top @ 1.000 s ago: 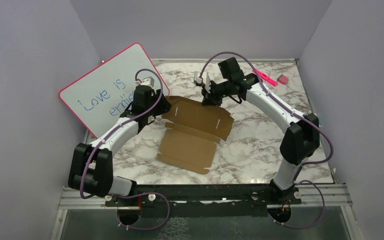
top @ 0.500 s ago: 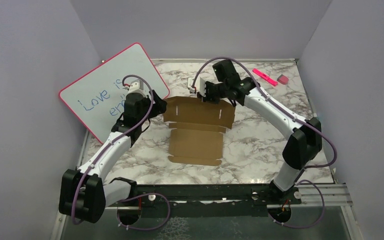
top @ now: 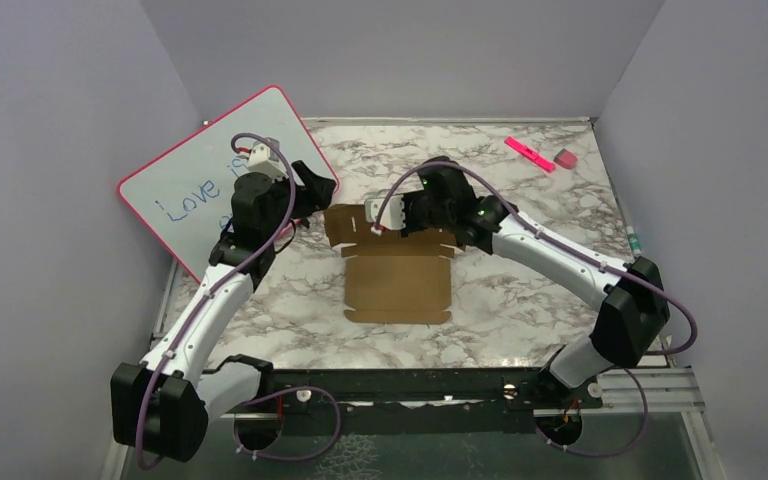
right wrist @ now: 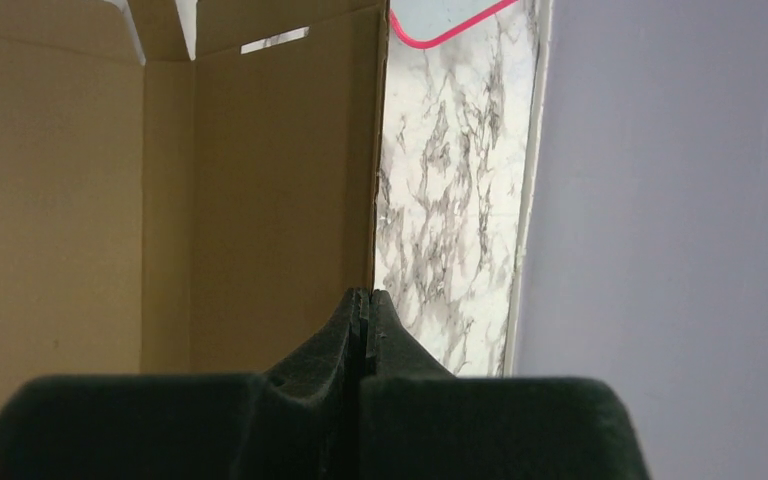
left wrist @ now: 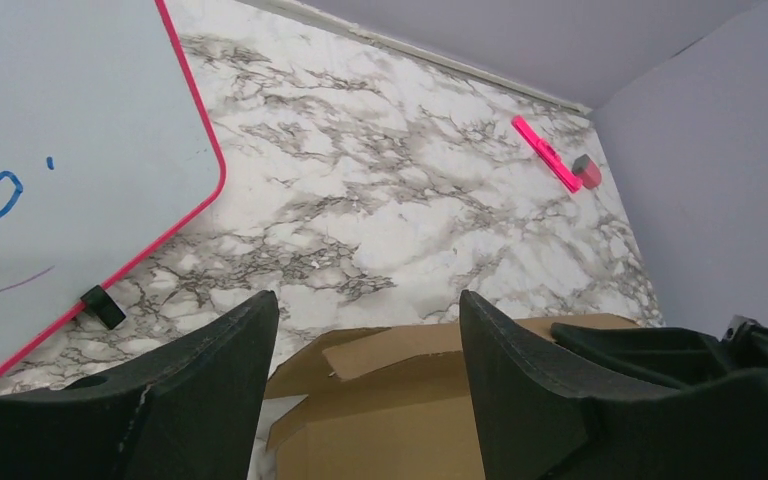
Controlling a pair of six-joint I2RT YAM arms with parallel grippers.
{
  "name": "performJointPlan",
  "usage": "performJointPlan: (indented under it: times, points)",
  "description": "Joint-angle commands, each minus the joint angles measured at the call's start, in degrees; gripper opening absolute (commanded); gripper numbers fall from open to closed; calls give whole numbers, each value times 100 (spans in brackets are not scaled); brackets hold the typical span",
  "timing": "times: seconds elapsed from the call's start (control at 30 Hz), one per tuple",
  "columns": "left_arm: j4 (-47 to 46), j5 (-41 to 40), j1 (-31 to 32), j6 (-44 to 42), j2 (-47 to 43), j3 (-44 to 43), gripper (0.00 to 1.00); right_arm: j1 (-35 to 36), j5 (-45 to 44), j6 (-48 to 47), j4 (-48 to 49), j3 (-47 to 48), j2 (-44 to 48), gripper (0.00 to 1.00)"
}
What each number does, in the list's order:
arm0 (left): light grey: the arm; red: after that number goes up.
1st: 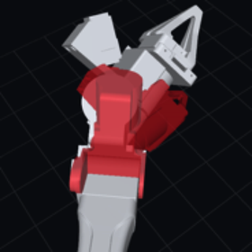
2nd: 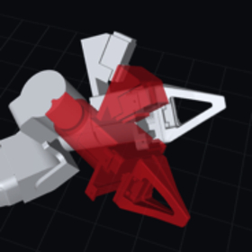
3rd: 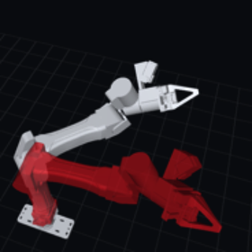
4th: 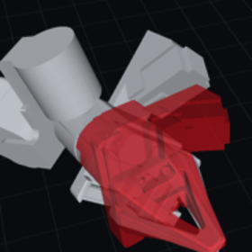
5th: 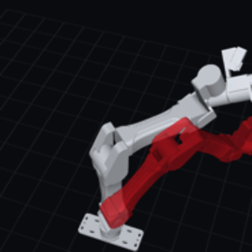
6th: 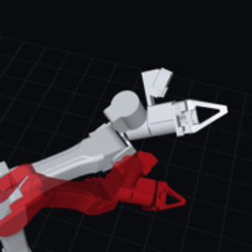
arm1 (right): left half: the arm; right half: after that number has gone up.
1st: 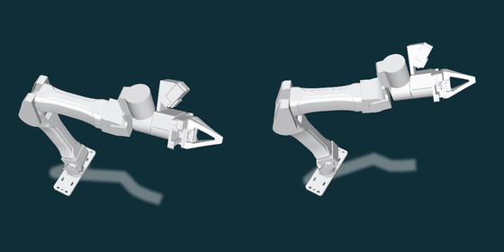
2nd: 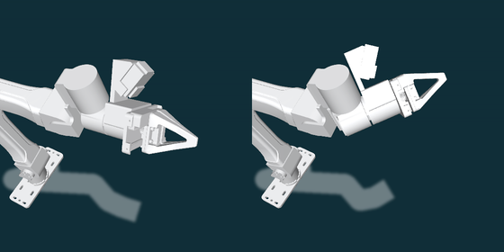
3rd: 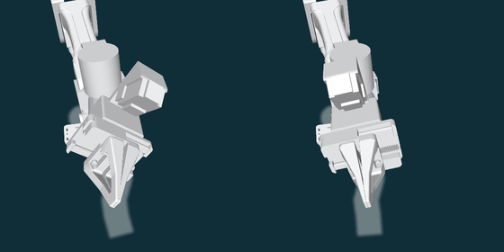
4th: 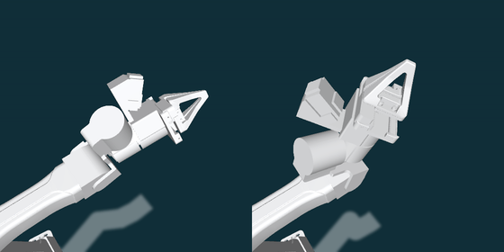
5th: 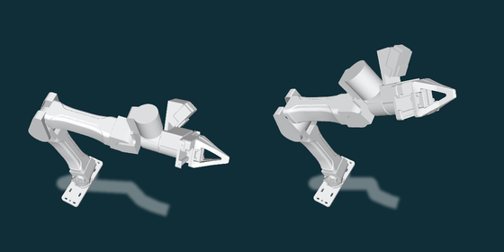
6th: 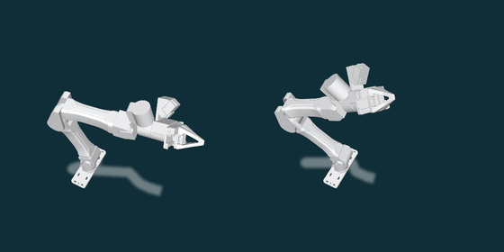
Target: Fold the paper box
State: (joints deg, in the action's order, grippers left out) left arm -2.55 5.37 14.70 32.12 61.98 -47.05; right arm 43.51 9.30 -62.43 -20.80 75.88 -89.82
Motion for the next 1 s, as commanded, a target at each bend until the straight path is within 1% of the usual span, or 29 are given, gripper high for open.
performJointPlan:
  times: [0.0, 0.2, 0.37, 0.5, 0.63, 0.77, 0.97]
  points:
    - [-17, 487, 1, -46, -257, 95, 67, 333, -653, -439, 1112, -662, 418, 1]
    - [-55, 907, 2, 53, -400, 410, 64, 555, -881, -606, 1997, -1487, 697, 2]
    - [50, 938, 6, 25, -479, 515, 64, 745, -1336, -793, 2443, -1891, 816, 2]
    - [81, 986, -2, 3, -475, 554, 64, 773, -1460, -842, 2850, -2248, 928, 3]
    - [214, 927, 2, -26, -334, 535, 64, 807, -1577, -824, 3149, -2597, 981, 3]
    - [-31, 1071, -2, 101, -237, 669, 62, 826, -1731, -923, 3393, -2872, 1073, 3]
    - [-194, 1287, -2, 184, -36, 609, 57, 833, -1748, -897, 3407, -2904, 1099, 3]
